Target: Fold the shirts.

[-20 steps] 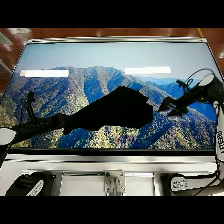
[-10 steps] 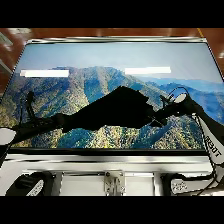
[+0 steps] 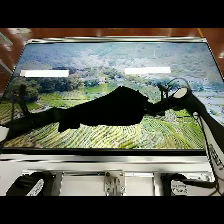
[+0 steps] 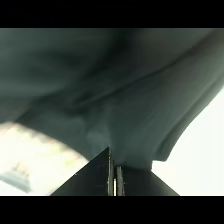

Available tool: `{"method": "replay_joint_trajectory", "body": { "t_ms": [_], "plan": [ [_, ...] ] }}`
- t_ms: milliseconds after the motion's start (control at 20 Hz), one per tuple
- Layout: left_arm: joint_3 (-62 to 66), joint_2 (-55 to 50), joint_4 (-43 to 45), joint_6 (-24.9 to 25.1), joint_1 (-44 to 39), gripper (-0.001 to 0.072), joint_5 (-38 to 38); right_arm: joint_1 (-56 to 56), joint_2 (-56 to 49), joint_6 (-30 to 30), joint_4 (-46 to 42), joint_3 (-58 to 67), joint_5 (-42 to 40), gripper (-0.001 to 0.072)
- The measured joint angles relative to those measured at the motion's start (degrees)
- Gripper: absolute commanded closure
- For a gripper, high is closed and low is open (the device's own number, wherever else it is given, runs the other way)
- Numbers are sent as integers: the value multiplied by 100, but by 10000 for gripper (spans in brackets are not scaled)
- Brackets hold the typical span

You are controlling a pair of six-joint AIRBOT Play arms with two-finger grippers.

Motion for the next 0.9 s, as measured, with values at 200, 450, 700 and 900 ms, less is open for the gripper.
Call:
{"method": "replay_joint_trajectory", "body": {
  "t_ms": [200, 450, 700, 900],
  "plan": [
    [1609, 2, 2, 378, 660, 665, 24, -170, 1519, -894, 20, 1180, 859, 646],
    [4592, 9, -22, 664, 1453, 665, 308, -621, 3563, -946, -592, 3270, 251, 647],
    [6183, 20, 74, 138, 1711, 665, -503, -809, 4430, -125, -984, 4197, 262, 646],
    [6511, 162, 348, -74, 1753, 665, -1325, -846, 4636, 160, -1143, 4378, 723, 646]
  ]
}}
